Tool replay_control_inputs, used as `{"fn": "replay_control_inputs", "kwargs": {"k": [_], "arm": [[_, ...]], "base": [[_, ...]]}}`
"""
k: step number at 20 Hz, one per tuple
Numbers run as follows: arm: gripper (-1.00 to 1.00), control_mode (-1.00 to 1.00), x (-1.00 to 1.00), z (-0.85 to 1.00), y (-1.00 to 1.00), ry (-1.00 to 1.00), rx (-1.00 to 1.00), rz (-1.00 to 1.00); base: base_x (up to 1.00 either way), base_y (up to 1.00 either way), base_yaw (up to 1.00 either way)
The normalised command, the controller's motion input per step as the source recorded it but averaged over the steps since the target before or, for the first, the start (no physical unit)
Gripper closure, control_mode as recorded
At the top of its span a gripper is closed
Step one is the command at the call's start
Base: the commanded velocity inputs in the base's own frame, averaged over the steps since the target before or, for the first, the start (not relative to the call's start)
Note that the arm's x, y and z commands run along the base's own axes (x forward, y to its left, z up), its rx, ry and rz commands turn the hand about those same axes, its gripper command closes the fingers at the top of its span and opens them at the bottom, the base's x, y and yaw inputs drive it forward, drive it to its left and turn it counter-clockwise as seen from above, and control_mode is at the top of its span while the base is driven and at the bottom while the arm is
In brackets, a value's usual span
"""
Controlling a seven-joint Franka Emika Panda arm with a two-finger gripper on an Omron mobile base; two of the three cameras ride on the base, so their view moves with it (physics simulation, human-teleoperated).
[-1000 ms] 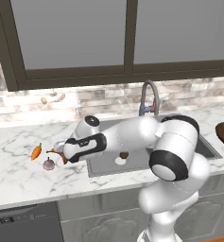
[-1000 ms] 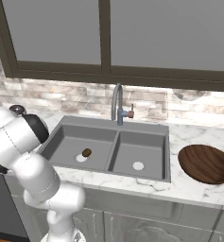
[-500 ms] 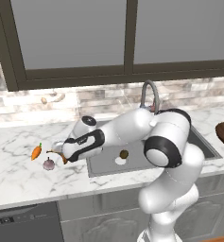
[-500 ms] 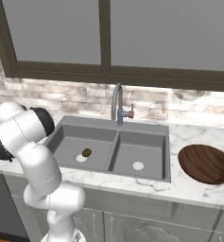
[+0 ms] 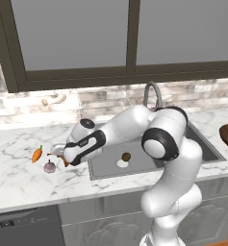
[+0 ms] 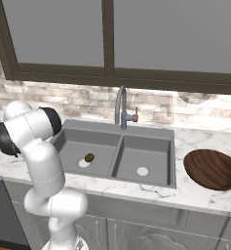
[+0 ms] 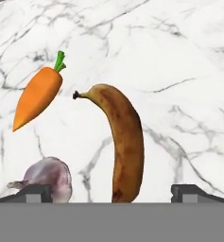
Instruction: There is a mixed pile of frozen fruits and vegetables on the counter. Locate all the frozen vegetables and place the items in a bowl on the counter. Take all the frozen fruits and defrost them in a running sink.
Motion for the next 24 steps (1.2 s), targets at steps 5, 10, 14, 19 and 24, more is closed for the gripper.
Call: {"fn": "replay_control_inputs", "kwargs": {"k": [5,10,14,19,24], "arm": [[-1.00,-1.00,0.12,-0.12,0.00,0.00,0.00,0.00],[-1.00,-1.00,0.17,-0.14,0.00,0.00,0.00,0.00],[-1.00,-1.00,0.22,-0.14,0.00,0.00,0.00,0.00],[-1.00,-1.00,0.24,-0.13,0.07,0.00,0.00,0.00],[-1.00,-1.00,0.22,-0.17,0.16,0.00,0.00,0.00]], "base": [[0.00,0.00,0.00],[0.00,0.00,0.00],[0.00,0.00,0.00],[0.00,0.00,0.00],[0.00,0.00,0.00]]}}
